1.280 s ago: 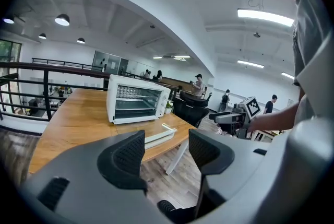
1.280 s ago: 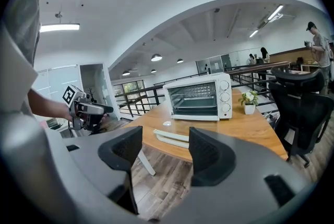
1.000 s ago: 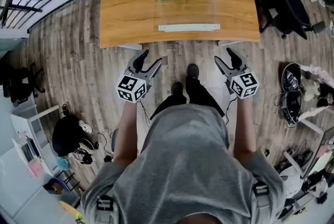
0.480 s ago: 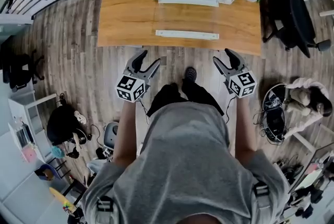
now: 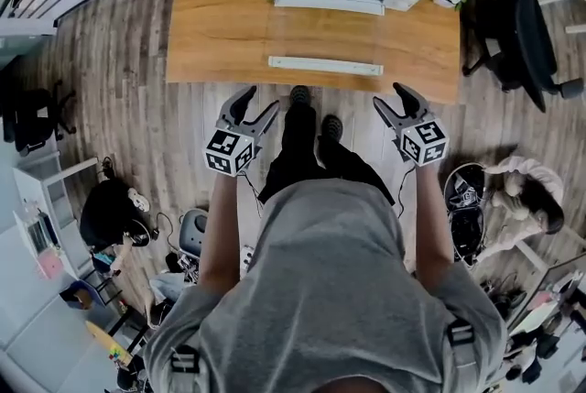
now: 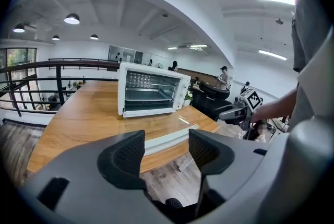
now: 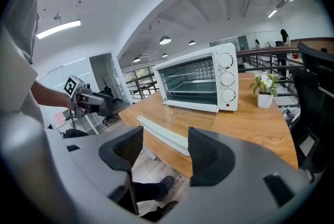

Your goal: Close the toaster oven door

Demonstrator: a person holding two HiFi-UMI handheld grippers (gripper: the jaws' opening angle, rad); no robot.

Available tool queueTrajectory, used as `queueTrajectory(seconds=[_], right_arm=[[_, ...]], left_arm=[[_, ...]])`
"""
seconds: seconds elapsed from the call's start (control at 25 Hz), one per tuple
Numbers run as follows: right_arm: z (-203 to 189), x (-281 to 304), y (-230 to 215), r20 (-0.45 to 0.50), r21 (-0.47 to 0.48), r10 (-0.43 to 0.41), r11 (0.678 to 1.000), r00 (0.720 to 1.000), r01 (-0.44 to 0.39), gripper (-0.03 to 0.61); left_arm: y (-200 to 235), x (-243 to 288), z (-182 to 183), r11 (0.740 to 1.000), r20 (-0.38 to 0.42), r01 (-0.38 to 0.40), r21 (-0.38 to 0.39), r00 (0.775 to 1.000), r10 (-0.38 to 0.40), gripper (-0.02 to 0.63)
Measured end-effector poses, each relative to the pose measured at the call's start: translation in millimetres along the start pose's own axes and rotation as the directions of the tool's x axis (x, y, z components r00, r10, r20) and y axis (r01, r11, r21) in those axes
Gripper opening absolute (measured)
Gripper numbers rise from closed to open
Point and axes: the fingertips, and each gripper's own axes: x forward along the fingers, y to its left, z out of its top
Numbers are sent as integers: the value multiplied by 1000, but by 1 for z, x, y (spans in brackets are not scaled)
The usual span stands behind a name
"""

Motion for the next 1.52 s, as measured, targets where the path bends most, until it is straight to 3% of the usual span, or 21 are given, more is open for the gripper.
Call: queueTrajectory(seconds=[0.44,0.68,1.52], right_arm=[[-17,27,-21,-53,3,-34,999,998,34,272],[-32,42,-30,-80,19,-52,998,995,53,272],[-82,84,-65,-156,70,-119,989,981,131,265]], left_arm=[[29,38,-13,1000,-29,15,-2,999,-15,270],[41,54,-34,999,-58,14,-37,998,-17,270],[79,119,-96,999,-188,43,-32,981,-48,270]])
